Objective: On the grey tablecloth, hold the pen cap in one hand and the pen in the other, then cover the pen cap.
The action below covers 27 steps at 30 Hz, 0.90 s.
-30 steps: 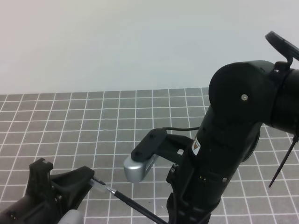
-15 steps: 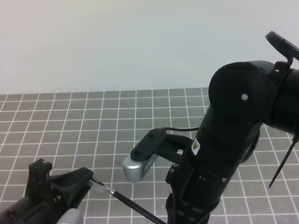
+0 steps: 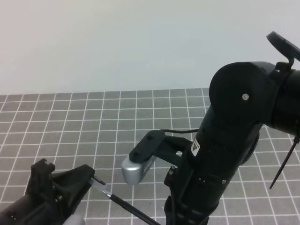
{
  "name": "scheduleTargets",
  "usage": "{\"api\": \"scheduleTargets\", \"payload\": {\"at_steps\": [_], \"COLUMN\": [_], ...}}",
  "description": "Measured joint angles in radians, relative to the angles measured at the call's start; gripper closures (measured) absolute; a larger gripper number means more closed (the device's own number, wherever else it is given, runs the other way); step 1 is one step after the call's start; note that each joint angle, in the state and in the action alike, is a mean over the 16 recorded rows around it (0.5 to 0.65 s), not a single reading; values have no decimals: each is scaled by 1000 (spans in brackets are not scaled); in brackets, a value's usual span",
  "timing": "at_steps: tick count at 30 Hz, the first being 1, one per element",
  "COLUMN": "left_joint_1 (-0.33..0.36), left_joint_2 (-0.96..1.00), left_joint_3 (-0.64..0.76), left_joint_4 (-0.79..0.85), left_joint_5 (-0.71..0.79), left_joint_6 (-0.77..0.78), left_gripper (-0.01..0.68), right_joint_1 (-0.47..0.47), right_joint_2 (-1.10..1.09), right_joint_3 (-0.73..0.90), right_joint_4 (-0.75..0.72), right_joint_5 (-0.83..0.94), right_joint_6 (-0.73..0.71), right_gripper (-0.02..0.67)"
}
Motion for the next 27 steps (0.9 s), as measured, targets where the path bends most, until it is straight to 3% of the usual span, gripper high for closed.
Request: {"api": "scheduleTargets", "payload": {"at_steps": [16,27], "left_joint_1": [-2,-59], "left_joint_2": [-15,-20], "left_joint_3": [0,0], "left_joint_4": [62,114], "left_joint_5": [-19,28], "left_joint_6": [-72,-96], "left_gripper": [590,590], "right_joint_1": [0,1], "right_joint_2": [0,-1], "right_joint_3": [0,0], "right_joint_4": [-32,-33], "right_joint_5": [-26,-25], "right_joint_6": [-6,-7], "right_gripper": [582,582]}}
